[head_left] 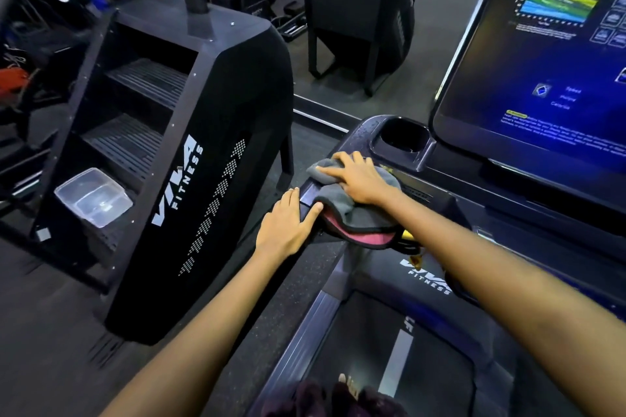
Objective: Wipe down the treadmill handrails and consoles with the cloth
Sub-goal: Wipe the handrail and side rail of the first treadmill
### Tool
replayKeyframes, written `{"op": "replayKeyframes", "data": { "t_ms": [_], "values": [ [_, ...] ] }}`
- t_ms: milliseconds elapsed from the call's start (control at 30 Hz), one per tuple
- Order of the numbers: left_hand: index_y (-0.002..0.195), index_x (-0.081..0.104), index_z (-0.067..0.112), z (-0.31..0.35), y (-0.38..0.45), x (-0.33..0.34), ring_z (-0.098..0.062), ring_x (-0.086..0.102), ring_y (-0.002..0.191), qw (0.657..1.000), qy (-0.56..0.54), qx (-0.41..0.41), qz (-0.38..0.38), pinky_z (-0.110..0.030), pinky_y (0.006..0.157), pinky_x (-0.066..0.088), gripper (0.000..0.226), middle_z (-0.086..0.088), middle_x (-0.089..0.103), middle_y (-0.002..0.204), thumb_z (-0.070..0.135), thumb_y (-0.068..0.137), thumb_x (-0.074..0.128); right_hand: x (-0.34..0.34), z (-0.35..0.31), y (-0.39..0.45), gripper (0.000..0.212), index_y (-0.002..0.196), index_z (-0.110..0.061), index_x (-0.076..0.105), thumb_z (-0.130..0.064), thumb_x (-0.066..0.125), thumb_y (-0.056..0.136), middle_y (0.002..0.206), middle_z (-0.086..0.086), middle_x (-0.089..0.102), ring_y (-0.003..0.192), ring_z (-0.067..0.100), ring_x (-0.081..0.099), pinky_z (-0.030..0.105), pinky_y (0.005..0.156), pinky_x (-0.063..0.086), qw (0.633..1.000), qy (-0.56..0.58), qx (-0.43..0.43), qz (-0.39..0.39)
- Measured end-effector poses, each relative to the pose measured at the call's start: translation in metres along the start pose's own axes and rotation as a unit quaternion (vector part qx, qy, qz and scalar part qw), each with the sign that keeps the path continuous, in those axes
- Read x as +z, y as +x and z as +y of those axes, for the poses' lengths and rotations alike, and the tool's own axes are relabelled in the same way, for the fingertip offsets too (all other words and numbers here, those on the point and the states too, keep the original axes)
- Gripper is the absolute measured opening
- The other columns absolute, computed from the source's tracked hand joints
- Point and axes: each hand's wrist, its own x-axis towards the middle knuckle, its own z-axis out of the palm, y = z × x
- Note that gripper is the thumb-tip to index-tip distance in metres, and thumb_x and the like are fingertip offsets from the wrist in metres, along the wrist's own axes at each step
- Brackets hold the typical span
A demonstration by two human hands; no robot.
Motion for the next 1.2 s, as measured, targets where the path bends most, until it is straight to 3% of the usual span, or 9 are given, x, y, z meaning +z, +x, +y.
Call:
{"op": "replayKeyframes", "data": {
  "t_ms": [100, 233, 400, 500, 600, 767, 933, 1100, 1200],
  "values": [
    [0.148, 0.021, 0.011, -0.001, 0.001, 0.002, -0.022, 0.029, 0.139, 1.0, 0.004, -0.005, -0.005, -0.043, 0.109, 0.031, 0.073, -0.003, 0.023, 0.155, 0.06, 0.094, 0.024, -0.003, 0.028, -0.011, 0.052, 0.143, -0.044, 0.026, -0.031, 0.043, 0.096, 0.14, 0.004, 0.031, 0.115, 0.028, 0.035, 0.041, 0.094, 0.03, 1.0, -0.003, -0.023, -0.013],
    [0.148, 0.025, 0.015, 0.0, 0.012, 0.004, -0.024, 0.028, 0.139, 0.999, -0.017, -0.04, -0.02, -0.046, 0.109, 0.03, 0.069, -0.003, 0.023, 0.156, 0.059, 0.095, 0.016, -0.016, 0.044, 0.006, 0.044, 0.14, -0.04, 0.037, -0.032, 0.04, 0.097, 0.137, 0.009, 0.036, 0.118, 0.033, 0.036, 0.045, 0.095, 0.031, 0.995, -0.081, 0.063, -0.009],
    [0.143, 0.036, 0.018, 0.018, 0.047, 0.0, -0.03, 0.032, 0.136, 0.993, -0.078, -0.088, -0.029, -0.047, 0.107, 0.029, 0.059, -0.01, 0.03, 0.15, 0.05, 0.099, 0.016, -0.018, 0.021, 0.02, 0.03, 0.104, -0.034, 0.068, -0.029, 0.055, 0.077, 0.115, 0.003, 0.062, 0.098, 0.03, 0.057, 0.045, 0.083, 0.045, 0.958, -0.281, -0.008, 0.051],
    [0.139, 0.041, 0.012, 0.026, 0.066, 0.003, -0.028, 0.032, 0.136, 0.985, -0.136, -0.1, -0.025, -0.042, 0.109, 0.027, 0.062, -0.013, 0.031, 0.15, 0.054, 0.097, 0.021, -0.009, 0.019, 0.015, 0.047, 0.126, -0.029, 0.055, -0.018, 0.057, 0.08, 0.135, 0.008, 0.049, 0.116, 0.038, 0.047, 0.054, 0.094, 0.037, 0.979, -0.192, -0.065, 0.036],
    [0.145, 0.03, 0.009, 0.031, 0.067, 0.01, -0.03, 0.035, 0.135, 0.996, -0.044, -0.074, -0.024, -0.044, 0.106, 0.031, 0.063, -0.009, 0.028, 0.153, 0.05, 0.098, 0.025, 0.001, 0.029, 0.014, 0.05, 0.141, -0.03, 0.036, -0.03, 0.046, 0.092, 0.145, 0.005, 0.033, 0.124, 0.034, 0.033, 0.053, 0.099, 0.028, 0.994, -0.101, 0.019, 0.047],
    [0.147, 0.024, 0.009, 0.033, 0.065, 0.016, -0.03, 0.039, 0.131, 0.998, 0.021, -0.056, 0.002, -0.045, 0.101, 0.035, 0.069, -0.007, 0.029, 0.152, 0.054, 0.096, 0.031, 0.005, 0.021, 0.021, 0.048, 0.141, -0.03, 0.034, -0.048, 0.031, 0.097, 0.144, 0.008, 0.03, 0.124, 0.034, 0.032, 0.052, 0.099, 0.027, 0.991, -0.033, 0.11, 0.063],
    [0.146, 0.025, 0.009, 0.034, 0.063, 0.018, -0.029, 0.041, 0.129, 0.997, 0.052, -0.05, 0.013, -0.043, 0.099, 0.036, 0.078, -0.006, 0.032, 0.151, 0.063, 0.091, 0.036, 0.015, 0.033, -0.002, 0.049, 0.145, -0.032, 0.027, -0.043, 0.036, 0.097, 0.141, 0.009, 0.028, 0.115, 0.033, 0.038, 0.046, 0.087, 0.04, 0.999, -0.003, 0.016, 0.05],
    [0.147, 0.022, 0.007, 0.036, 0.064, 0.021, -0.031, 0.044, 0.126, 0.991, 0.122, -0.052, 0.02, -0.043, 0.096, 0.037, 0.079, -0.01, 0.038, 0.146, 0.062, 0.091, 0.036, 0.003, 0.035, 0.021, 0.045, 0.139, -0.021, 0.035, -0.04, 0.038, 0.098, 0.135, 0.013, 0.032, 0.113, 0.035, 0.041, 0.043, 0.078, 0.043, 0.988, 0.001, 0.146, 0.046],
    [0.147, 0.02, 0.007, 0.037, 0.064, 0.023, -0.032, 0.044, 0.126, 0.989, 0.133, -0.057, 0.024, -0.043, 0.096, 0.037, 0.078, -0.01, 0.037, 0.146, 0.06, 0.092, 0.034, 0.002, 0.024, 0.029, 0.045, 0.139, -0.019, 0.036, -0.034, 0.04, 0.097, 0.136, 0.013, 0.034, 0.116, 0.035, 0.039, 0.044, 0.084, 0.04, 0.99, -0.014, 0.132, 0.055]
  ]
}}
